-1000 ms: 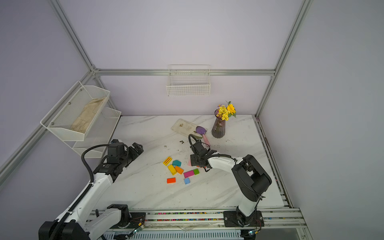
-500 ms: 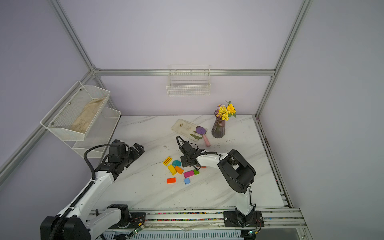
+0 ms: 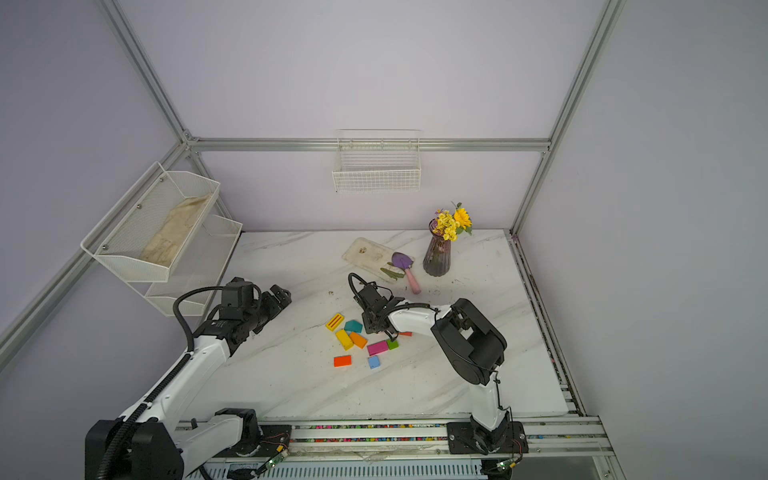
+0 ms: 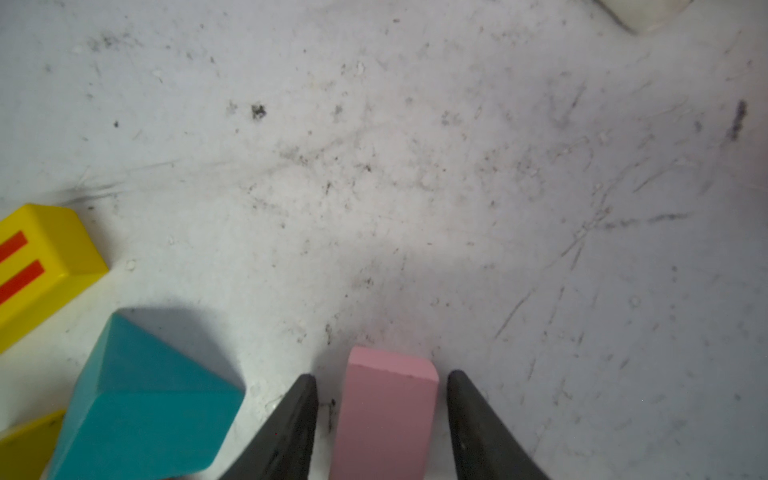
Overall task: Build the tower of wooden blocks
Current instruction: 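Lower the right gripper onto the pink block and close it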
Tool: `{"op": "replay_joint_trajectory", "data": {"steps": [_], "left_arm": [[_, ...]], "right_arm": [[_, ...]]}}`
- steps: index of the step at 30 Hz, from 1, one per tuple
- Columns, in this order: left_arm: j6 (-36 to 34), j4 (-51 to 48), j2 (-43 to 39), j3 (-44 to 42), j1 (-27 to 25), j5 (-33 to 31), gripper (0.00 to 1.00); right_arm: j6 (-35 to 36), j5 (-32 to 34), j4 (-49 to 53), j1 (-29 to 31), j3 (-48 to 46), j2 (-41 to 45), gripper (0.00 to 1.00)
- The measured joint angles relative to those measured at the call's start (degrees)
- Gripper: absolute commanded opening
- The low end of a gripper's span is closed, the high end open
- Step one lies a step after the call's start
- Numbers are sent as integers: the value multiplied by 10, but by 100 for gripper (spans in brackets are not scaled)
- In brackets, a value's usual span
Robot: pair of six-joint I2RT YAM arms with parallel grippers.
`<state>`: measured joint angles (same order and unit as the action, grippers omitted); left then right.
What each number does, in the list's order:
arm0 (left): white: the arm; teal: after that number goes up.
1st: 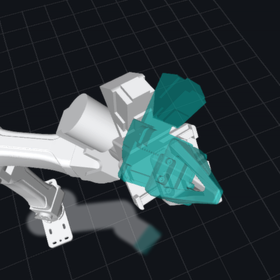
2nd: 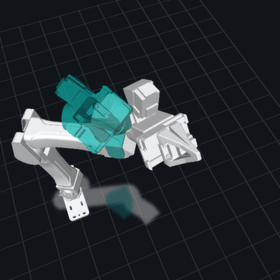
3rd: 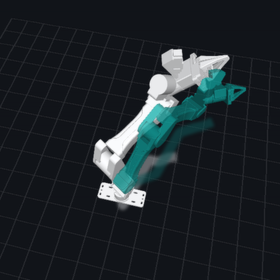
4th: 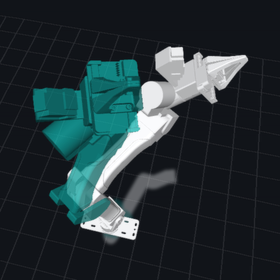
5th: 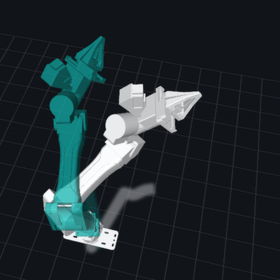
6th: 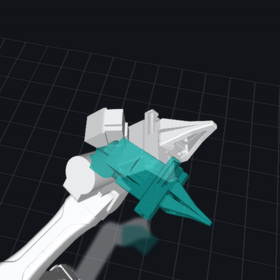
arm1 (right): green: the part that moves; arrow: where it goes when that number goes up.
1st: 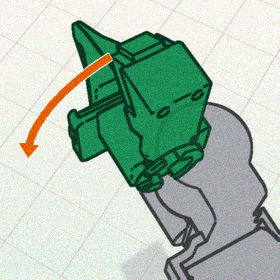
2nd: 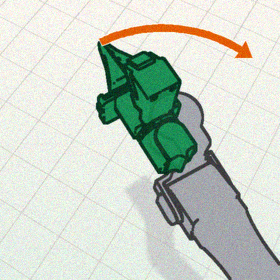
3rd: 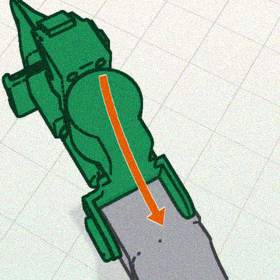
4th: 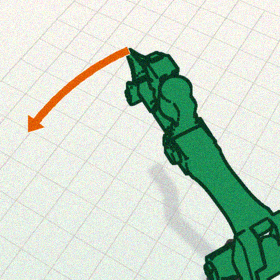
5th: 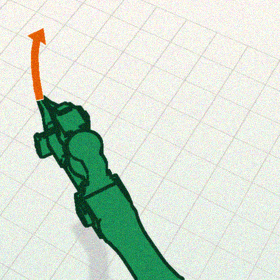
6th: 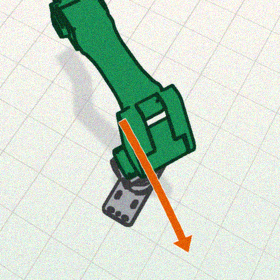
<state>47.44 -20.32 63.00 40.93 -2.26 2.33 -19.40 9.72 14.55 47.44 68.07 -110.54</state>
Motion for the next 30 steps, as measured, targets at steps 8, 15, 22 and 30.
{"op": "replay_joint_trajectory", "data": {"steps": [8, 15, 22, 30], "left_arm": [[0, 0, 13, 0, 0, 3, 99], [0, 0, 17, 0, 0, 7, 99], [0, 0, 14, 0, 0, 9, 99], [-1, 0, 15, 0, 0, 10, 100]], "right_arm": [[0, -2, 9, 9, 0, 3, 37], [2, -2, 13, 12, 1, 4, 18], [2, 8, 29, 12, -9, 17, 10], [0, 46, 42, 10, -39, 79, 0]]}}
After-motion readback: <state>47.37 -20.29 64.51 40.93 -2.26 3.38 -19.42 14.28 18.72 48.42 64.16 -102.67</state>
